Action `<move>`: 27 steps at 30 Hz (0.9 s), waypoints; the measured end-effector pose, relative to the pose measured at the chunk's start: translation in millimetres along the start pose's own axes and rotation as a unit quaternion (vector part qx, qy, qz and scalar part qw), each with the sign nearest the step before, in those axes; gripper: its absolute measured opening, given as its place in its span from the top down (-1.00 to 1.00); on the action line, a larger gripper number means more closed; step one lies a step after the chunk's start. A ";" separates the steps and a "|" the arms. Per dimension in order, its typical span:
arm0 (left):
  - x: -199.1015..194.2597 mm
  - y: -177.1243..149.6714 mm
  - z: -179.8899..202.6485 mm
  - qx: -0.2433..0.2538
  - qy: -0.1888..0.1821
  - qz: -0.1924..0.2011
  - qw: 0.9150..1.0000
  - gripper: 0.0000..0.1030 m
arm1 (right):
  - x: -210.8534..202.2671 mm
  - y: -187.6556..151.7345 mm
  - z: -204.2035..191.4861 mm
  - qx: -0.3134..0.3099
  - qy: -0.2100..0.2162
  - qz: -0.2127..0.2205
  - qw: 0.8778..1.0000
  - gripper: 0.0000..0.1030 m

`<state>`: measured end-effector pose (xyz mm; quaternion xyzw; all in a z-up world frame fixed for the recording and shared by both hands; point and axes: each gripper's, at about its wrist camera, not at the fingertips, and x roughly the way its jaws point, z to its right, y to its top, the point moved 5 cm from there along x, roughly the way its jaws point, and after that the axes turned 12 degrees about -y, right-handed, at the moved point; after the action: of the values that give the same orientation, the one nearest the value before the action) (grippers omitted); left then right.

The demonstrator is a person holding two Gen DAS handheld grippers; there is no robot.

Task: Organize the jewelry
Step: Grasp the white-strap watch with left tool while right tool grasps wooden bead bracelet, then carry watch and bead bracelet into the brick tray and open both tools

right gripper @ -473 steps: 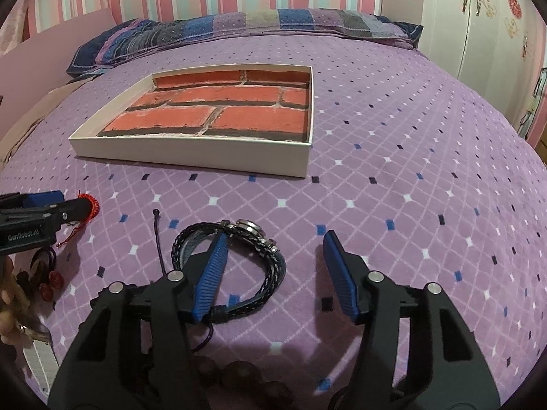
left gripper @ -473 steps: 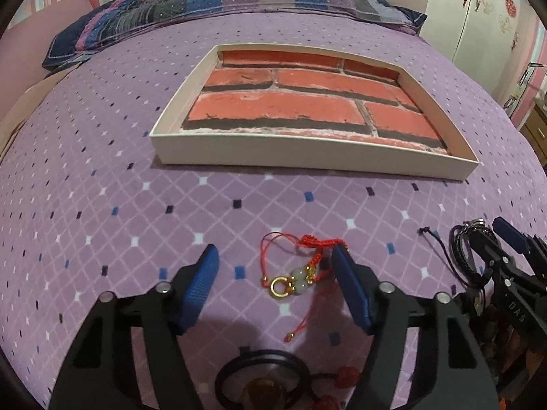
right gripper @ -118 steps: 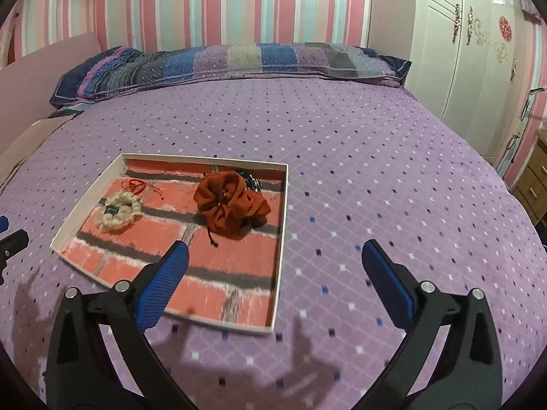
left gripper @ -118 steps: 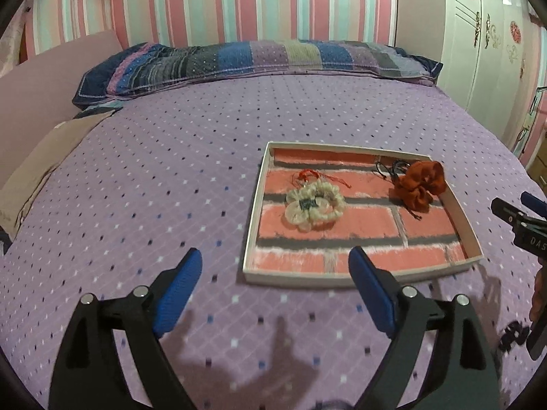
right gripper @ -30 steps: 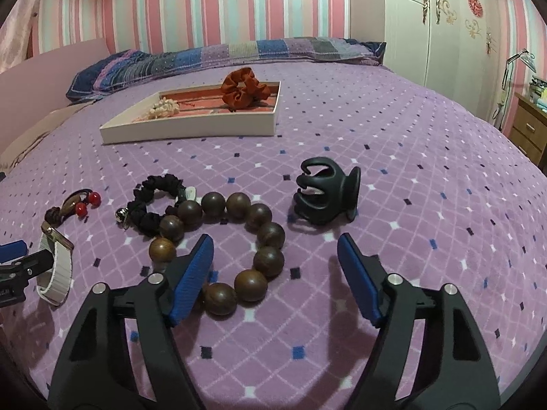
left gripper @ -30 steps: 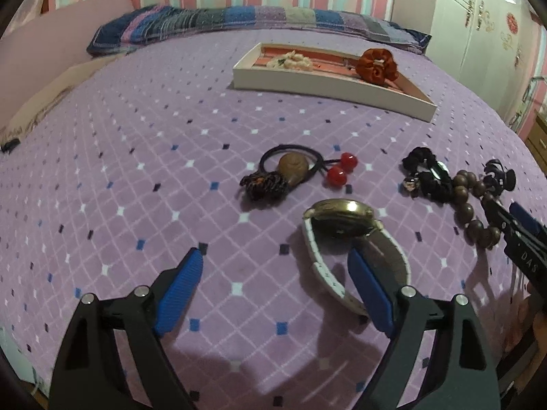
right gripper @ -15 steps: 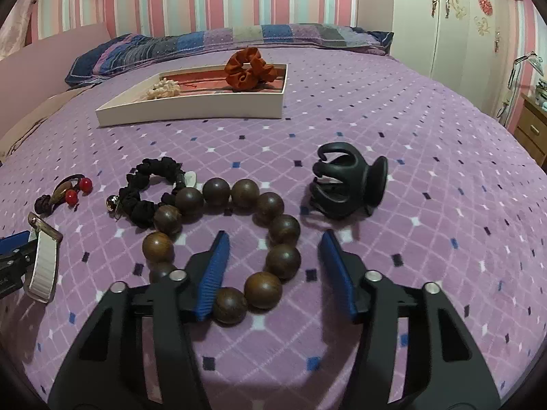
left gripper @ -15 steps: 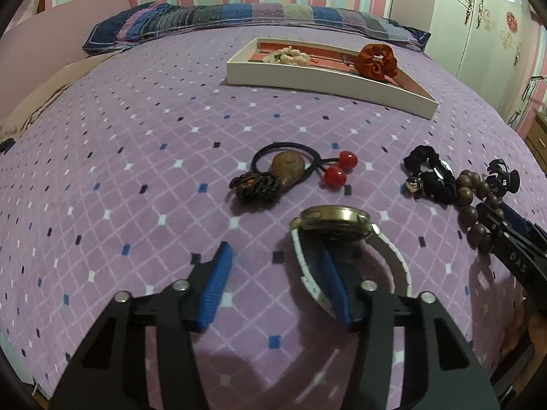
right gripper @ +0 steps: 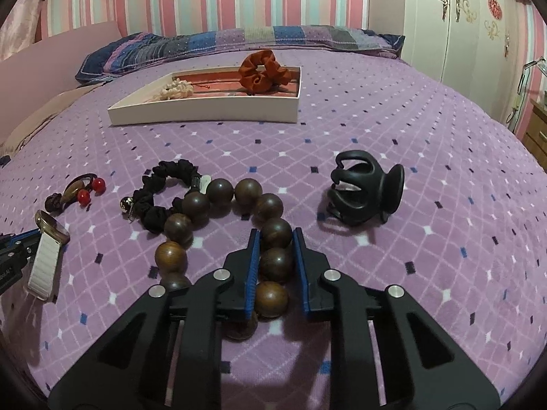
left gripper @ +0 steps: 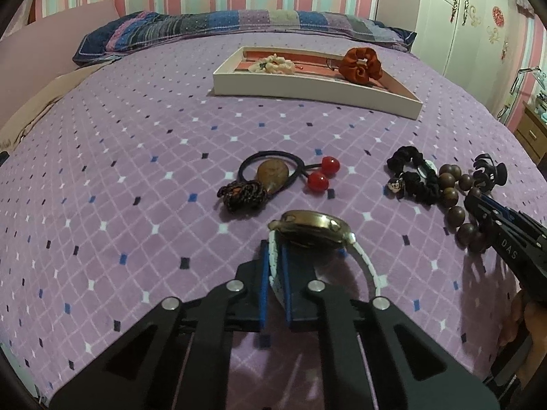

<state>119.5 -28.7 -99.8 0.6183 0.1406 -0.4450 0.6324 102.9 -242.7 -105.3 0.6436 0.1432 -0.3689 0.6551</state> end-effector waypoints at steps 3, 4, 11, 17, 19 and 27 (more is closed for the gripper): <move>-5.0 2.2 0.8 0.004 0.000 0.009 1.000 0.88 | -4.3 2.4 1.4 0.001 -0.002 0.010 1.000 0.62; -6.2 2.7 1.0 0.004 -0.001 0.010 1.000 0.88 | -6.6 3.8 1.6 0.000 -0.004 0.015 1.000 0.62; -13.5 7.1 2.4 0.008 -0.004 0.024 1.000 0.88 | -17.8 7.8 1.3 -0.005 -0.009 0.041 0.999 0.62; -21.3 15.5 1.4 0.005 -0.006 0.036 0.999 0.88 | -25.0 13.2 -0.1 -0.006 -0.002 0.053 0.999 0.62; -25.1 20.4 0.8 0.004 -0.006 0.040 0.999 0.88 | -30.0 17.2 -0.3 -0.009 0.001 0.058 0.998 0.62; -36.1 44.0 3.6 0.009 -0.010 0.049 0.999 0.88 | -38.1 32.1 -1.3 -0.018 0.005 0.066 0.998 0.62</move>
<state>130.2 -25.0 -43.9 0.6257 0.1003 -0.4209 0.6491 98.5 -233.3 -56.5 0.6414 0.1103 -0.3191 0.6889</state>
